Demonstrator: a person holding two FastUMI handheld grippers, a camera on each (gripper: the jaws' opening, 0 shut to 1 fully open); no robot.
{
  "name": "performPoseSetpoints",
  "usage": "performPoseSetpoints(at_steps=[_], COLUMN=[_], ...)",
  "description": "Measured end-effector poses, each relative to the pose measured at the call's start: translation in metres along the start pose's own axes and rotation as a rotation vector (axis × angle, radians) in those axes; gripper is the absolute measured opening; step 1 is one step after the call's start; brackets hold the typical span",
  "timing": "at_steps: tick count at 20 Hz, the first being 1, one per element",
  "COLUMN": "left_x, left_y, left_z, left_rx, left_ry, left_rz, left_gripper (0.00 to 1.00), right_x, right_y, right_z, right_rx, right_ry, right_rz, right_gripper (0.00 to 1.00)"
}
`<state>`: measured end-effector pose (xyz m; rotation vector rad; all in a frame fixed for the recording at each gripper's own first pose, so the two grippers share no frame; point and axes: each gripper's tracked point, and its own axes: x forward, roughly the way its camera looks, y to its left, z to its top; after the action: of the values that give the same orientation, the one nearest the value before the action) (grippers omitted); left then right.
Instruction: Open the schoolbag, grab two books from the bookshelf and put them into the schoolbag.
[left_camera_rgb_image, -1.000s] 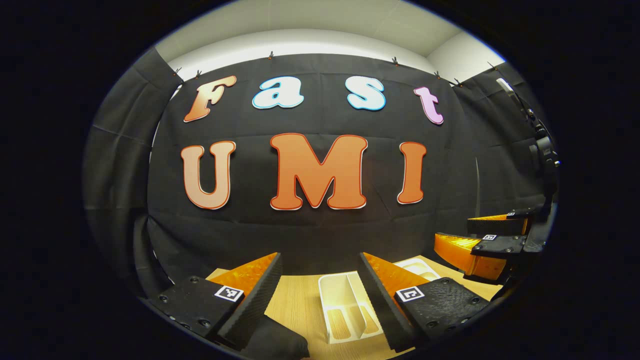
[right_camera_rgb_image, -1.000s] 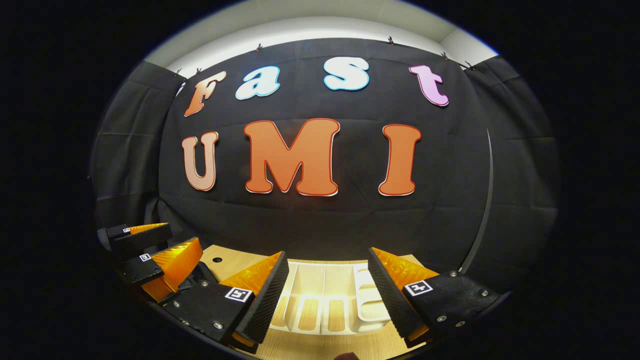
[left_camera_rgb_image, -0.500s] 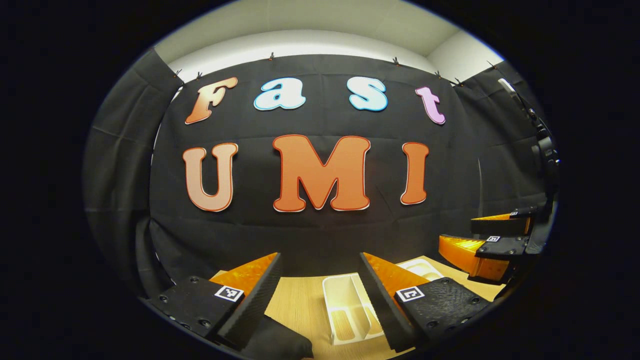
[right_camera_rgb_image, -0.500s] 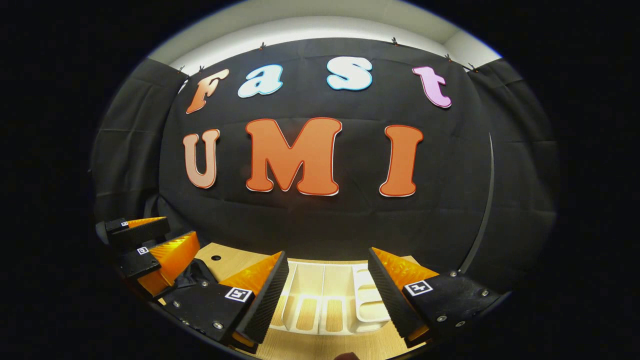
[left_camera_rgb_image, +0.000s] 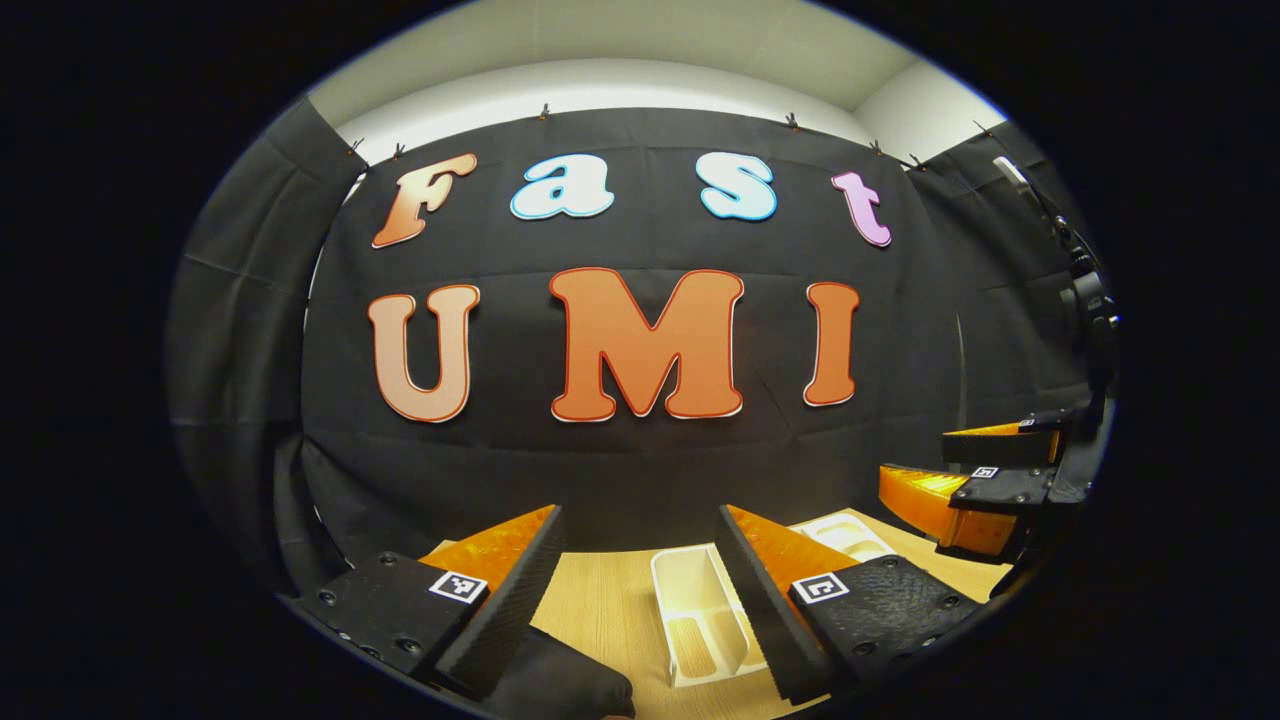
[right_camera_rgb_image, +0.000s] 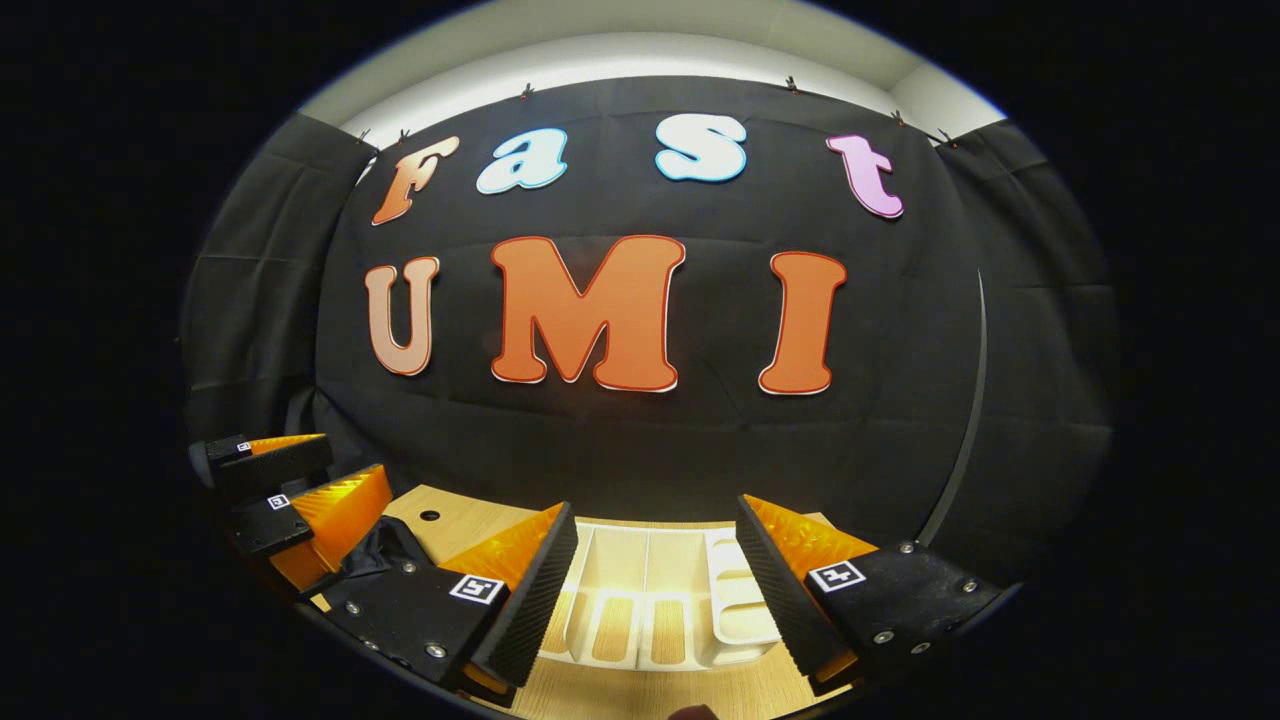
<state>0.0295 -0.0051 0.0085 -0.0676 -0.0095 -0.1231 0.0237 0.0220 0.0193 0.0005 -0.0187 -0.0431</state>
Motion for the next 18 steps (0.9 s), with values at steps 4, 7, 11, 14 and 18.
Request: performPoseSetpoints(at_steps=[4,7,11,14,18], left_x=[-0.0003,0.0008,0.0015,0.0012,0.0008], left_y=[0.0044,0.0048,0.002,0.0001,-0.0009], left_z=[-0.0017,-0.0028,-0.0028,-0.0031,-0.0027], left_rx=[0.016,0.013,0.007,0.006,0.01], left_ry=[0.002,0.002,-0.002,-0.002,-0.003], left_rz=[0.007,0.003,-0.003,-0.007,-0.006], left_gripper=[0.95,0.95,0.95,0.95,0.94], right_x=[0.0017,0.0021,0.0024,0.0032,0.0037], right_y=[0.0008,0.003,0.0027,0.0019,0.0025], right_z=[-0.0027,-0.0027,-0.0027,-0.0027,-0.0026], right_rx=[-0.001,-0.007,-0.009,-0.008,-0.009], right_ry=[0.003,0.0,-0.001,-0.006,-0.005], right_rz=[-0.003,-0.005,-0.007,-0.01,-0.006], right_gripper=[0.95,0.94,0.95,0.95,0.95])
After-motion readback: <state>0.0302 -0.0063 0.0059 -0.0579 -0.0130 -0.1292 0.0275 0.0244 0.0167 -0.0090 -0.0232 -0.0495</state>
